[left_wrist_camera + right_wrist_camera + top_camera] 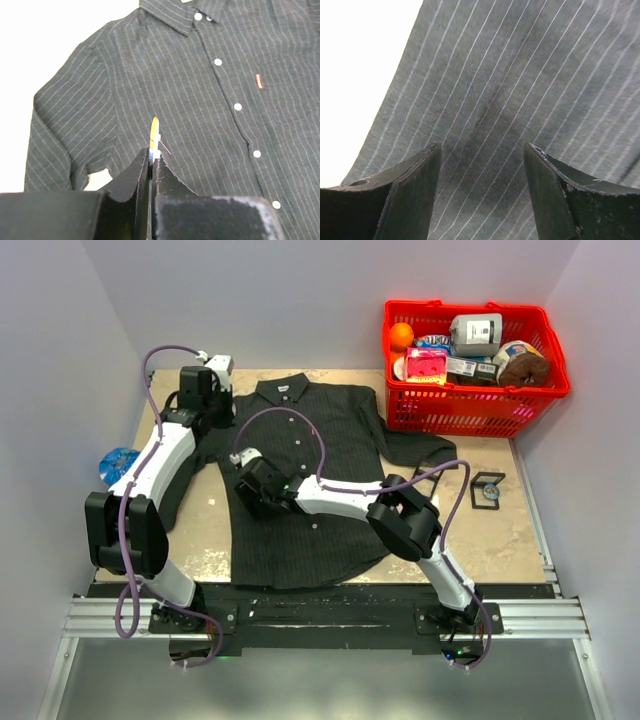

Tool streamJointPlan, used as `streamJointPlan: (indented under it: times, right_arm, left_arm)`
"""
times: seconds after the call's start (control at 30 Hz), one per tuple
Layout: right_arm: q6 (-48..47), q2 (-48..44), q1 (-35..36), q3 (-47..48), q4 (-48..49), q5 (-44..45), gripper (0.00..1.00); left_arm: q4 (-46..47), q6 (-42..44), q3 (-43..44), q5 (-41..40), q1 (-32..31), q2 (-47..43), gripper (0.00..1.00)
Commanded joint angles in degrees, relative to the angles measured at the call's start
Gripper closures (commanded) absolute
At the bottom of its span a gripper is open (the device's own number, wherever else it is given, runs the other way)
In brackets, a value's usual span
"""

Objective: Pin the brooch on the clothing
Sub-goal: Adjust the flattened clothing at the center of the board, then cross the brooch over the flattened clothing.

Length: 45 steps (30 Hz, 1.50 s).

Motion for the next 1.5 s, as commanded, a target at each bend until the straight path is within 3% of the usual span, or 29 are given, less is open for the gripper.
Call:
streamJointPlan:
  times: [0.0,0.23,0.6,0.93,1.47]
  right_arm:
    - [-0.1,-5.6,-1.2,7.0,-4.0,4.7,0.3]
    - [-0.7,-1.5,-5.9,15.2,-4.2,7.0,0.31]
    - [-0.8,11.8,-6.9,28.6,-2.2,7.6,0.35]
    - [0.6,17.2,-6.7,31.5,1.4,5.4,0.39]
    - [0.2,23.8,-6.7,37.7,-1.6,8.0,0.48]
  left_arm:
    - [0.6,0.9,0.1,-2.3,1.7,-1.3,1.0]
    - [0.4,0.4,0.5,-1.8,4.4,-1.1,1.0]
    - [-0.3,-0.1,1.3,0.6,6.1,-2.6,1.0]
    - [-4.3,1.8,2.5,-5.7,7.1,-1.4,1.0]
    - [-6.2,2.0,1.7,-2.8,7.1,-2.8,1.0]
